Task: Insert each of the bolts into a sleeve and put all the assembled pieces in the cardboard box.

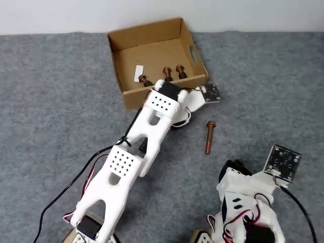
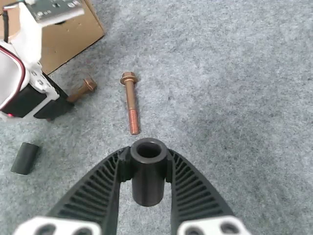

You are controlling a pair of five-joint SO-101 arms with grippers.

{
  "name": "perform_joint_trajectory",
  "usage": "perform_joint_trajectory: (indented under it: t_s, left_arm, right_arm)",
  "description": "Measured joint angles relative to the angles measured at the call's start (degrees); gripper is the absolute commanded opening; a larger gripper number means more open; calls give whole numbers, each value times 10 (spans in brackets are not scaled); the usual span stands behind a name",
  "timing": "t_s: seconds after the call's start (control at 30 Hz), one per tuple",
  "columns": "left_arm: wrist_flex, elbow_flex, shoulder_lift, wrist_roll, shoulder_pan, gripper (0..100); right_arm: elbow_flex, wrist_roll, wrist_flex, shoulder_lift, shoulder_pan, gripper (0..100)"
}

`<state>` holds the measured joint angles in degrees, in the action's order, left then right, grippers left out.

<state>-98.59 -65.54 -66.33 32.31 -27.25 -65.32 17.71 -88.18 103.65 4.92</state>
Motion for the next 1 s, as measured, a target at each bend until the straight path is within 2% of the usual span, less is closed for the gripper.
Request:
perform_joint_trajectory:
  t_s: [0.4, 0.7, 0.87, 1.0]
  left_arm:
    - [-1, 433, 276, 0, -45, 5]
    - [7, 450, 295, 0, -44, 17]
    - [11, 450, 295, 0, -44, 160]
    - [11, 450, 295, -4, -44, 173]
  right_arm:
    - [0, 0, 0, 0, 0, 8]
    - [0, 0, 0, 0, 0, 8]
    - [0, 0, 0, 0, 0, 8]
    - [0, 0, 0, 0, 0, 8]
